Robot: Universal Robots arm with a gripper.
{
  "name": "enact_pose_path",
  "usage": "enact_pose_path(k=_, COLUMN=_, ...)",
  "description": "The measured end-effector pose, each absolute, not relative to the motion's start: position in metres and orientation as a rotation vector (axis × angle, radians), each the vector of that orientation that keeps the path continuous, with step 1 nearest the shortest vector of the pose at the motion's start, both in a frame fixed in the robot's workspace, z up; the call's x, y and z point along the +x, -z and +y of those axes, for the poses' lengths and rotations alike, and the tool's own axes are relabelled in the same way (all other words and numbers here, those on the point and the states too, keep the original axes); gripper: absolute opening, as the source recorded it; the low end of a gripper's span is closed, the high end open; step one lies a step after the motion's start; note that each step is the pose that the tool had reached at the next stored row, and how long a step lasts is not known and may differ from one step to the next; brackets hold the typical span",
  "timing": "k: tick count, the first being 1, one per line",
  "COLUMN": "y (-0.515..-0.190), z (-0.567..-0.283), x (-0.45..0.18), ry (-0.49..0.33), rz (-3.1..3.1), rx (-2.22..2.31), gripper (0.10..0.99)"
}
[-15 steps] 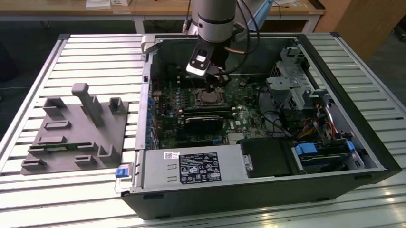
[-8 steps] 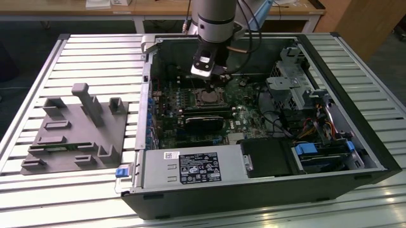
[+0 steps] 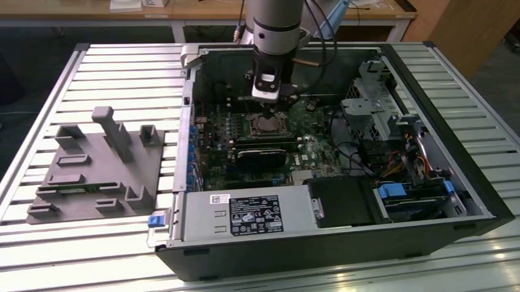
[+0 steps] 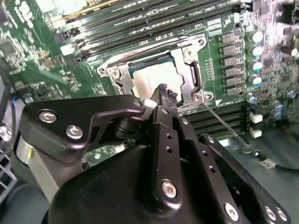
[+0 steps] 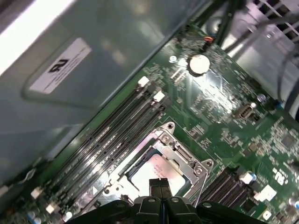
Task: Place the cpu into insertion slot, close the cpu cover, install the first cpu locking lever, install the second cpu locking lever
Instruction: 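Close the cpu cover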
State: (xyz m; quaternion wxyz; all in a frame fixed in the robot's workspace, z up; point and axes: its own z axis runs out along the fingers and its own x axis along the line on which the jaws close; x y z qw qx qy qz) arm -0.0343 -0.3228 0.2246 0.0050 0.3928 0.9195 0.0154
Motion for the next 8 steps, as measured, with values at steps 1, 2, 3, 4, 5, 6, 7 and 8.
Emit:
enact_pose_path(k=1, y=-0.2246, z=-0.3228, x=-0.0343, ry=-0.048, rz=2.891, rx=1.204, gripper=0.106)
enact_pose_path(k=2, y=-0.2245, z=-0.3228, x=-0.0343, ry=-0.048, rz=2.902, rx=1.179, gripper=0.106)
enact_pose_path(k=3, y=-0.2245, z=-0.3228, x=-0.0343, ry=-0.048, rz=2.923, rx=1.126, gripper=0.106)
enact_pose_path(k=4, y=-0.2244, z=-0.3228, x=-0.0343, ry=-0.049, rz=2.933, rx=1.100, gripper=0.106)
enact_pose_path(k=5, y=-0.2244, z=-0.3228, x=-0.0343, ry=-0.049, rz=2.943, rx=1.074, gripper=0.106)
enact_pose_path(k=6, y=-0.2244, z=-0.3228, x=-0.0343, ry=-0.049, rz=2.953, rx=1.047, gripper=0.106)
enact_pose_path(k=7, y=-0.2243, z=-0.3228, x=-0.0343, ry=-0.049, rz=2.963, rx=1.020, gripper=0.106)
enact_pose_path(k=8, y=-0.2243, z=-0.3228, x=-0.0343, ry=-0.049, rz=2.973, rx=0.992, gripper=0.106)
